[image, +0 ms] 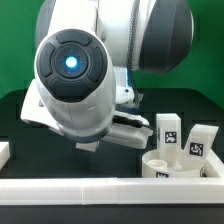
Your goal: Assemble stool
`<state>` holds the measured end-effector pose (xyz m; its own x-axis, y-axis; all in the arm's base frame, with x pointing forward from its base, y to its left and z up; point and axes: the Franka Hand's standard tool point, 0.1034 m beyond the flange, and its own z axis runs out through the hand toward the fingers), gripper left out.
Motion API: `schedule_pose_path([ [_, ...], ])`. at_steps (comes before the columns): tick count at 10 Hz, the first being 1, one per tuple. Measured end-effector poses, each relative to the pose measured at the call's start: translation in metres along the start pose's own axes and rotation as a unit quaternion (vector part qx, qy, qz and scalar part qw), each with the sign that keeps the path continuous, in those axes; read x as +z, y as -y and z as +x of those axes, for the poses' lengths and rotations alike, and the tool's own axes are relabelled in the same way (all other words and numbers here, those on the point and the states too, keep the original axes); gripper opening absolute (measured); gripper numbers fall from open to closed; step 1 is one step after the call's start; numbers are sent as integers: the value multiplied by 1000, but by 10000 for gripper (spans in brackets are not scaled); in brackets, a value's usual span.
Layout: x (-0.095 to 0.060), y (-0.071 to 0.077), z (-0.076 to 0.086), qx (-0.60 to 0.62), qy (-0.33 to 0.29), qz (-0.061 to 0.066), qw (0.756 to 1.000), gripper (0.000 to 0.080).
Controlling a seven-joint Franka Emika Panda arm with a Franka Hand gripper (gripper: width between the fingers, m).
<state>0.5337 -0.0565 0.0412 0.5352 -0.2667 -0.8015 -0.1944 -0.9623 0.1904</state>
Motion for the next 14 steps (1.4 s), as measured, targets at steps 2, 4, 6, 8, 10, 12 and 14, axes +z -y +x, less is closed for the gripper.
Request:
schedule_pose_path([
  [2,-23,23,-18,32,-23,-4,999,337],
  [4,-28,32,-21,22,-36,-9,999,337],
  [6,-41,40,-9,17,-102,2,995,337],
  [8,-54,52,-19,14,-162,15,987,337],
  [10,-84,64,-26,18,-232,35,972,337],
  [12,-117,70,-35,13,-309,58,949,337],
  [14,-109,77,-31,7,-361,68,930,337],
])
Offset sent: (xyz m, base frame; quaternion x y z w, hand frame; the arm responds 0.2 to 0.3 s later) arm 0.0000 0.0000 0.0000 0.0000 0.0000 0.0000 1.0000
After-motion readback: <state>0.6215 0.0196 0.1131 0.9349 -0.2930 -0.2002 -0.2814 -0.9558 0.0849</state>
